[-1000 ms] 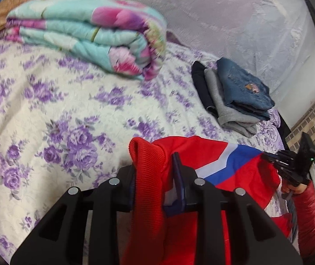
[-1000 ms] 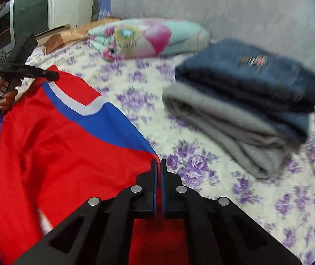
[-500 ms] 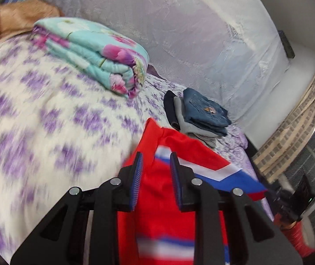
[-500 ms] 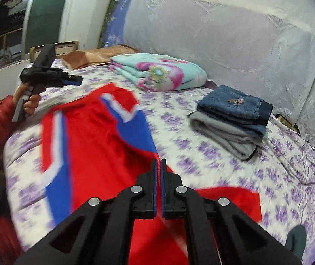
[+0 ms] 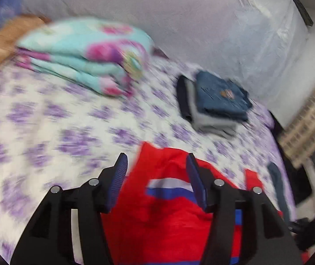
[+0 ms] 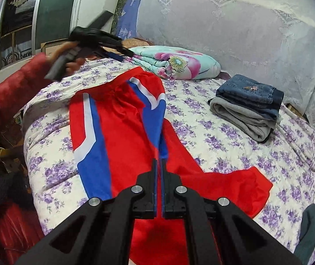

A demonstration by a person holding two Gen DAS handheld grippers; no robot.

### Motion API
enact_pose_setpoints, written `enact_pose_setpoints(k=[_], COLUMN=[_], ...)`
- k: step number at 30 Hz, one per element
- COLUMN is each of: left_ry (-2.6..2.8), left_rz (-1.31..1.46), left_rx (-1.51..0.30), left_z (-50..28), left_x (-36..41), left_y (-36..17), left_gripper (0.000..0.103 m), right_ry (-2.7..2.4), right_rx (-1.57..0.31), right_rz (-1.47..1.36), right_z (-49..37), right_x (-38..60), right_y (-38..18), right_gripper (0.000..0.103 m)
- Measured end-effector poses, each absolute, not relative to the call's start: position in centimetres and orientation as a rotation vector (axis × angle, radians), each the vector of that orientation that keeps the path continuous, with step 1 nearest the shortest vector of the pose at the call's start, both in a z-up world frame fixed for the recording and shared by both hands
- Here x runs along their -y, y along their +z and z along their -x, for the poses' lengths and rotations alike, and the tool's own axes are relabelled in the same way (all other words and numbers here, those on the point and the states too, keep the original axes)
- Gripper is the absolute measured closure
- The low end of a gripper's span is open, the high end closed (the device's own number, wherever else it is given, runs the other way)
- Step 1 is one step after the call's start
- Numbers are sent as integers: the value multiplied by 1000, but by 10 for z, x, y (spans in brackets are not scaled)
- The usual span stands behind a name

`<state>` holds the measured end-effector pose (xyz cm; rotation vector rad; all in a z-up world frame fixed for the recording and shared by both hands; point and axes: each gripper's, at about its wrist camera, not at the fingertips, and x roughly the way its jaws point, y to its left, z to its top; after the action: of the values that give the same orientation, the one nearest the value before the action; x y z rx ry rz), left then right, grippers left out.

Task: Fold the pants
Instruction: 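Pull the pants straight between both tools, stretching the legs out, then lay the red pants leg over the other with the right tool while the left holds the waistband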

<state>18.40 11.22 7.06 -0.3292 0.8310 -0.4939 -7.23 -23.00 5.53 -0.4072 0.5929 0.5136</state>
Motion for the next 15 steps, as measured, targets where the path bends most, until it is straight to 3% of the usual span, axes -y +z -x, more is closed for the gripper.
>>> enact_pose_setpoints(k=[10,12,13,15], left_ry=[-447,-432,-437,-466], left_rz=[254,227,229,256], left_rx=[-940,-951,-958,-968], left_z=[-231,-234,-236,-239], left_x=[-98,-96,-95,-94], left_y=[37,33,31,26], left_gripper=[50,50,50,53], right_ry=[529,563,565,578], right_rx=[-623,-633,-622,-623], right_rz=[339,318,317,336], right_z=[42,31,28,24], right_x=[238,233,228,218], right_y=[61,63,64,63], right_gripper=[99,68,45,42])
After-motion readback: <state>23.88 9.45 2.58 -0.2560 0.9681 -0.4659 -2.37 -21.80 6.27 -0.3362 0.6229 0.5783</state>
